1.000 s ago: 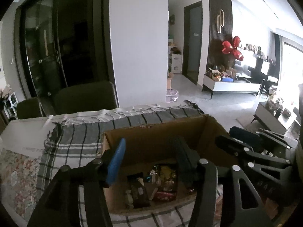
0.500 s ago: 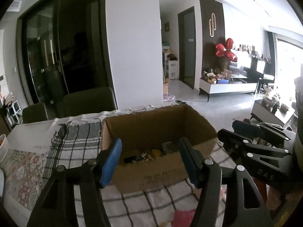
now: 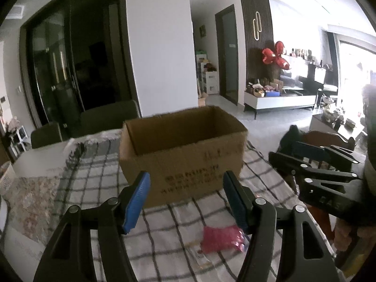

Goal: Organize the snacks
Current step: 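Withdraw both tools from the box toward the pink packet and pastry packet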

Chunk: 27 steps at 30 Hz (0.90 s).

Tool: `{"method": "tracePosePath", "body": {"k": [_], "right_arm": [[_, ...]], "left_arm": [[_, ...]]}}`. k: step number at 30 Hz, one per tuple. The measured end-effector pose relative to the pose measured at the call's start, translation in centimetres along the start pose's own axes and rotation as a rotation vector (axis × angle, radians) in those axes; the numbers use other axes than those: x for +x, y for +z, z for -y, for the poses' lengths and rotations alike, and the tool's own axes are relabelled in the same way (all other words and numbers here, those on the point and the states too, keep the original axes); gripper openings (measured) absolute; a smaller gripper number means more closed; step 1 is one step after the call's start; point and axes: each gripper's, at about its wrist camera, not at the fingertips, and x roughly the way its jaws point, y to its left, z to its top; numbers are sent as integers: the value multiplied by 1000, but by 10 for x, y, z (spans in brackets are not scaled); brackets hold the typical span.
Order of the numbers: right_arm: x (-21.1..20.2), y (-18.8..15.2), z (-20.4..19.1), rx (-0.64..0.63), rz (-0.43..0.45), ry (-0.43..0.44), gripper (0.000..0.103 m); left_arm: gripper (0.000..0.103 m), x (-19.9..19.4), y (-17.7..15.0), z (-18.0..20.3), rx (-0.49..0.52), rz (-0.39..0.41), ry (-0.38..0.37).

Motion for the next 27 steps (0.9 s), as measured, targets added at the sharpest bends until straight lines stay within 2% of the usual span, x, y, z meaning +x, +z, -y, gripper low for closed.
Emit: {"method": "tracePosePath", "body": {"k": [11,13,15,17,27], "right_arm": [[21,-49,22,33,-134,19,54],[26,-55,23,31,-150,21,54],[32,-61,25,26,-172,20,55],[37,-65,26,18,-185,16,63],[79,-77,27,-16,-287,33,64]], "left_arm": [[78,23,-53,27,40,-117,-84],[83,32,-62,31,47,-148,-93],[83,40,-71,35,52,-184,-104],[83,49,-78,37,49,-215,-116],[84,90,-96,43,35,-312,-129]]}}
